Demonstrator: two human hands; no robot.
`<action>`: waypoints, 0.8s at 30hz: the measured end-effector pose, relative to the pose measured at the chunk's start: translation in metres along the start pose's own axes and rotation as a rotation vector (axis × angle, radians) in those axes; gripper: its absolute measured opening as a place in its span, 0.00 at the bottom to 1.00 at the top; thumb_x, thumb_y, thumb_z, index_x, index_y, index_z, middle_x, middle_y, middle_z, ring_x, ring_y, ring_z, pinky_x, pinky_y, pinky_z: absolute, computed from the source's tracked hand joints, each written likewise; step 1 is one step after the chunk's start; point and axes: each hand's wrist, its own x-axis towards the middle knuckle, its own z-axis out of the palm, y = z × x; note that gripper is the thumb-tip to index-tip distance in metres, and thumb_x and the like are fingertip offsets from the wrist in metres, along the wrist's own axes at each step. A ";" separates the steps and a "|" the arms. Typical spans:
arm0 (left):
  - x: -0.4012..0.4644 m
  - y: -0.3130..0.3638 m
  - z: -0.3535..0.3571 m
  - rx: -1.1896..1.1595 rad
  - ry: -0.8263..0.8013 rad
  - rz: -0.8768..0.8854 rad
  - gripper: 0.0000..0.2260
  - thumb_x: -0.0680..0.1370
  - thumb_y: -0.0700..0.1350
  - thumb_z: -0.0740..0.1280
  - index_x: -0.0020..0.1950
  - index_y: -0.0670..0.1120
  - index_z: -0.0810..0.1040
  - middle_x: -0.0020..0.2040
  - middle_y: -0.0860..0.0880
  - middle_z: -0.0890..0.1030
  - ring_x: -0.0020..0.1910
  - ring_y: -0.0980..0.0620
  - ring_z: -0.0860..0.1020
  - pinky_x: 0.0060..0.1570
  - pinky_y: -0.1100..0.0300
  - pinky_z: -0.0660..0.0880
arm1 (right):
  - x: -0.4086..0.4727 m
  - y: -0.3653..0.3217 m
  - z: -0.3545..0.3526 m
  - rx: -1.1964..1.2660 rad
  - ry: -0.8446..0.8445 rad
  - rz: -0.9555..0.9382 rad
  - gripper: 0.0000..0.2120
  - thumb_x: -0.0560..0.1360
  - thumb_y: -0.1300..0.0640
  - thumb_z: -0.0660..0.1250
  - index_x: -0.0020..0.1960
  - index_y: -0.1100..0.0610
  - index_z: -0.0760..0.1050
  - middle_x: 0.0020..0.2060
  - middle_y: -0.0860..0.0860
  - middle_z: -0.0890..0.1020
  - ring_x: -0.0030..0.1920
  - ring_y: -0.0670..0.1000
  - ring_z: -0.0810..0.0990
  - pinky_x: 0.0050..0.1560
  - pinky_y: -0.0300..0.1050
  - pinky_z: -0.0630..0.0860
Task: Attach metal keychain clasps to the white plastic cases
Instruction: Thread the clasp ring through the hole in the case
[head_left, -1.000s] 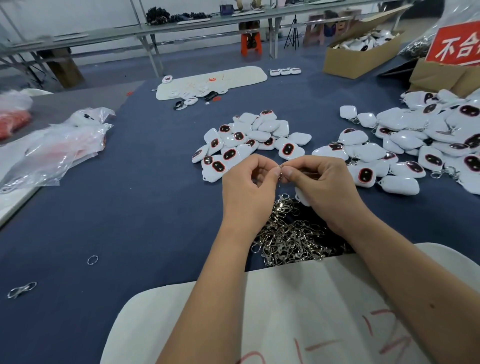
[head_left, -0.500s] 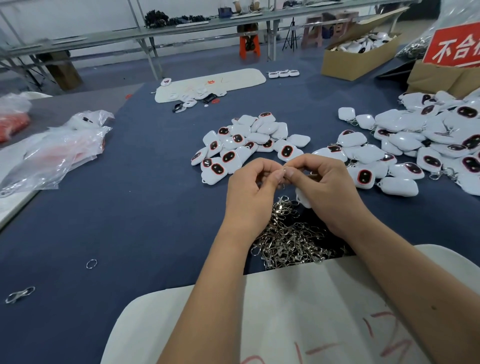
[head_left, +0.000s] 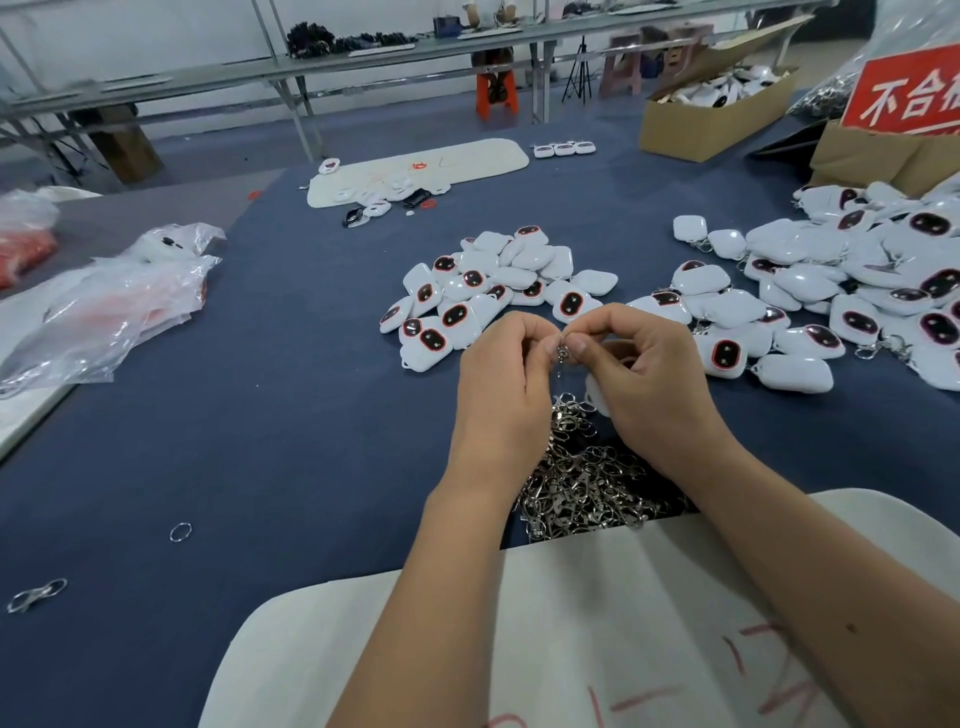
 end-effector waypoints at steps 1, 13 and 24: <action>0.000 0.001 0.001 0.004 0.008 0.014 0.08 0.83 0.38 0.64 0.47 0.46 0.80 0.39 0.58 0.78 0.40 0.56 0.75 0.40 0.65 0.70 | -0.001 -0.001 0.000 0.007 0.015 -0.004 0.08 0.80 0.66 0.70 0.46 0.56 0.83 0.36 0.45 0.84 0.34 0.43 0.78 0.38 0.37 0.74; -0.003 0.001 0.003 0.043 0.048 0.036 0.06 0.82 0.39 0.64 0.47 0.46 0.78 0.41 0.56 0.80 0.42 0.55 0.77 0.41 0.64 0.72 | -0.001 -0.006 0.000 -0.051 0.014 -0.083 0.07 0.80 0.66 0.70 0.45 0.57 0.81 0.32 0.43 0.80 0.29 0.43 0.73 0.34 0.34 0.68; -0.006 -0.001 0.004 0.133 -0.100 0.029 0.09 0.83 0.37 0.59 0.46 0.48 0.74 0.43 0.55 0.79 0.46 0.52 0.78 0.47 0.49 0.77 | 0.006 0.003 0.001 -0.123 0.300 0.258 0.09 0.82 0.52 0.60 0.49 0.57 0.70 0.39 0.56 0.82 0.40 0.54 0.79 0.42 0.53 0.75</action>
